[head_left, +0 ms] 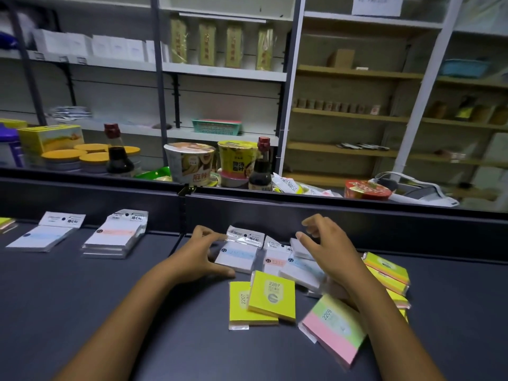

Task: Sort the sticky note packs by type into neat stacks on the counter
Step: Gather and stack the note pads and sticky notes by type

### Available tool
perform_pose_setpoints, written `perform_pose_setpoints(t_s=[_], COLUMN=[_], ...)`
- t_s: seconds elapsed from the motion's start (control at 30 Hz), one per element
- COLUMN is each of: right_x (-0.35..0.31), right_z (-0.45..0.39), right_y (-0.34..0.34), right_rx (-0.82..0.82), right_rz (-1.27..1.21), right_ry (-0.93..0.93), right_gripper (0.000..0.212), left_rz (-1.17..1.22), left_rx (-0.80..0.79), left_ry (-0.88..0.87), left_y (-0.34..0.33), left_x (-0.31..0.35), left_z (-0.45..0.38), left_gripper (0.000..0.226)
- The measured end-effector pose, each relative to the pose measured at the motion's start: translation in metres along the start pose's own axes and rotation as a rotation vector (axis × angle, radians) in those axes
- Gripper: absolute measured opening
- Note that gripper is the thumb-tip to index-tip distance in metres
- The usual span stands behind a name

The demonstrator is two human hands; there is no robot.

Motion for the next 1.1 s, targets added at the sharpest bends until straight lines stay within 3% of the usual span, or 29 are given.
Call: perform_pose_setpoints(t_s=[0.13, 0.37, 0.63, 0.83, 0.97, 1.1], right_x=[-0.001, -0.001, 0.012, 0.027, 0.033, 0.034], right_z=[0.002, 0.004, 0.01, 0.015, 0.017, 0.018], right_y=[-0.002, -0.001, 0.011, 0.019, 0.013, -0.002], right_rx=[-0.006, -0.012, 0.05, 0.088, -0.021, -0.169], right_rz=[-0.023, -0.037, -0.049, 0.083, 0.291, 0.463], right_ry=[-0.001, -0.006, -0.072, -0.208, -0.307, -0.362], right_gripper=[0.023, 0.023, 0.021, 0.021, 0.039, 0.076], left_rz=[-0.016, 0.02, 0.298, 0.521, 0.597, 0.57], left_rx=[-0.037, -0.015, 0.266, 0.367, 0.378, 0.398], left_ry=[0.027, 0.049, -0.137, -0.246, -0.277, -0.285], left_y=[-0.006, -0.008, 0.005, 0.01, 0.01, 0.012], left_x=[-0.002, 0.001, 0.028, 0.043, 0.044, 0.047], left_z=[-0.004, -0.003, 0.004, 0.012, 0.015, 0.018], left_gripper=[0.1, 0.085, 0.085, 0.087, 0.085, 0.088])
Point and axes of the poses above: each hand's wrist, its own z-axis away from the middle knuckle, its own y-axis out of the back of the hand, x = y × z, the point moved 5 cm from there along -z, towards the middle knuckle, and after that the axes turned 7 degrees about -x, right-handed, at the moved point
